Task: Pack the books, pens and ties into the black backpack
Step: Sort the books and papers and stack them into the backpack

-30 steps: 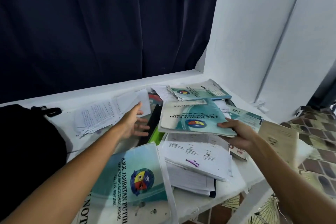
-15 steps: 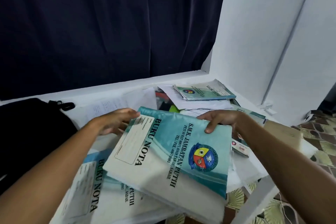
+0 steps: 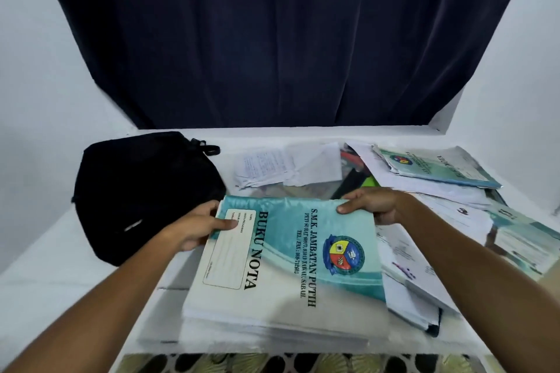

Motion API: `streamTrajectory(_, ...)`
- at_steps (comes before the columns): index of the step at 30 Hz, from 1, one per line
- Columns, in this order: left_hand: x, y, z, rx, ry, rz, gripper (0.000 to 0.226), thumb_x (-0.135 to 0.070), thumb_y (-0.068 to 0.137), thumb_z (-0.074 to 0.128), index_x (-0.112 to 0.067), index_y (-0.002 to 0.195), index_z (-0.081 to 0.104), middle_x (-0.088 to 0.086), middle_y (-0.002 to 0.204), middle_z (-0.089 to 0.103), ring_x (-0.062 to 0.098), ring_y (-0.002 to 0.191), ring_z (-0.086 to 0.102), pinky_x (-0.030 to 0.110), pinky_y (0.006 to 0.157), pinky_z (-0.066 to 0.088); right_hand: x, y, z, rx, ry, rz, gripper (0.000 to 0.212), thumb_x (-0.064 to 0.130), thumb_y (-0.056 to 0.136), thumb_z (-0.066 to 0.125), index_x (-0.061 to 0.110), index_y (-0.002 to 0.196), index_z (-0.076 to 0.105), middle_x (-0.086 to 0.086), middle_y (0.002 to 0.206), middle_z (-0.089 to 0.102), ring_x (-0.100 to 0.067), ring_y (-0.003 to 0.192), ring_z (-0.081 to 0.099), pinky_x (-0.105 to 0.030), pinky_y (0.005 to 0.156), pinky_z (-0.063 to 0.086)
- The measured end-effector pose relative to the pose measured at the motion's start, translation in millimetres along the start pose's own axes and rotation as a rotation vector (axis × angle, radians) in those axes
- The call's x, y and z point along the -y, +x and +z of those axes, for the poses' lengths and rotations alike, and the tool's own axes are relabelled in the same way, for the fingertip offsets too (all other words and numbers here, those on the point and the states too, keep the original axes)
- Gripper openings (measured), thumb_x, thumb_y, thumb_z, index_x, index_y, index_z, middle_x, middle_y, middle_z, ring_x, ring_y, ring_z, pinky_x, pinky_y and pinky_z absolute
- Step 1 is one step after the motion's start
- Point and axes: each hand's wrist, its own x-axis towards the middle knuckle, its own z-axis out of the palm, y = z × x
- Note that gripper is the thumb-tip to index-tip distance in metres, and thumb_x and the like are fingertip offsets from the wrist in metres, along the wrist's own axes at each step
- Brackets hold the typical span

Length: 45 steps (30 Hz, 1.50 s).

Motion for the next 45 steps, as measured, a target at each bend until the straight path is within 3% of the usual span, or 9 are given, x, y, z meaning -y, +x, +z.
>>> streamTrajectory(6,18.9,-8.0,-7.2,-0.182,0.212,-0.042,0.034,-0.013,0.081,0.08,-0.01,0.104,0.056,0.007,0.094,0.073,0.022,0.084,0.071,0.035,0.064,0.056,-3.4,36.4,28.0,-0.387,-0.256,0.008,0.028,0.018,0.071,0.084,0.0,0.084,0.066,-0.012,0.076,0.072,-0.022,0.064,0.067,-0.023,0.053,0.049)
streamTrajectory(8,19.9,-5.9,-5.8,-0.222,0.317,-0.054,0.03,-0.017,0.08,0.081,-0.009,0.097,0.056,0.006,0.091,0.072,0.022,0.084,0.071,0.038,0.065,0.059,-5.2,43.2,32.5,-0.481,-0.396,-0.022,0.028,0.018,0.071,0.084,0.001,0.074,0.062,-0.008,0.064,0.063,-0.017,0.052,0.055,-0.017,0.045,0.039)
streamTrajectory(11,13.8,-6.2,-0.7,-0.258,0.612,-0.078,0.037,-0.028,0.078,0.083,-0.01,0.086,0.051,0.007,0.09,0.066,0.023,0.075,0.069,0.034,0.055,0.06,-6.4,53.8,38.7,-0.597,-0.597,-0.046,0.034,0.025,0.065,0.088,0.007,0.064,0.059,-0.007,0.072,0.061,-0.017,0.065,0.053,-0.022,0.055,0.038)
streamTrajectory(15,-4.2,-7.8,3.4,-0.307,1.062,-0.046,0.053,-0.05,0.07,0.083,-0.015,0.087,0.048,0.002,0.087,0.059,0.02,0.072,0.063,0.031,0.061,0.057,-6.0,55.4,55.7,-0.703,-0.837,0.031,0.035,0.043,0.067,0.084,0.021,0.076,0.059,0.0,0.086,0.061,-0.019,0.082,0.06,-0.025,0.067,0.043)
streamTrajectory(19,-27.5,8.8,8.9,-0.24,1.153,0.097,0.067,-0.067,0.065,0.076,-0.016,0.103,0.056,-0.002,0.098,0.058,0.017,0.086,0.06,0.029,0.067,0.047,-6.9,50.6,59.6,-0.735,-0.923,0.036,0.033,0.044,0.07,0.082,0.023,0.082,0.059,0.003,0.089,0.061,-0.018,0.085,0.059,-0.025,0.068,0.042)
streamTrajectory(27,-67.0,63.7,89.9,-0.028,0.888,0.348,0.038,-0.051,0.078,0.075,-0.019,0.088,0.059,-0.004,0.09,0.064,0.017,0.081,0.061,0.033,0.075,0.051,-35.1,6.1,-3.4,-0.913,-0.49,-0.066,0.017,0.03,0.081,0.075,0.018,0.07,0.068,0.0,0.075,0.065,-0.016,0.072,0.056,-0.025,0.064,0.04)
streamTrajectory(31,-95.0,91.9,156.1,0.053,0.688,0.456,0.027,-0.038,0.082,0.076,-0.013,0.085,0.066,0.0,0.084,0.067,0.015,0.075,0.061,0.027,0.067,0.048,-59.7,-35.1,-69.8,-0.998,-0.182,-0.032,0.024,0.019,0.084,0.074,0.016,0.062,0.064,-0.004,0.061,0.057,-0.019,0.055,0.054,-0.023,0.049,0.04)
streamTrajectory(40,-176.8,171.6,310.6,0.109,0.272,0.404,0.016,-0.025,0.086,0.073,-0.012,0.093,0.065,0.007,0.087,0.064,0.016,0.076,0.059,0.034,0.07,0.055,-96.6,-90.4,-226.4,-1.113,0.683,-0.099,0.006,0.001,0.094,0.051,-0.001,0.092,0.055,-0.016,0.071,0.052,-0.028,0.053,0.054,-0.026,0.043,0.051)
streamTrajectory(45,-200.0,216.9,353.8,0.023,0.341,0.281,0.027,-0.04,0.092,0.062,-0.017,0.105,0.055,-0.002,0.093,0.054,0.019,0.094,0.053,0.035,0.086,0.047,-104.4,-91.9,-299.5,-1.253,0.594,-0.033,0.008,0.006,0.095,0.05,0.004,0.089,0.056,-0.01,0.07,0.051,-0.02,0.056,0.046,-0.028,0.053,0.042)
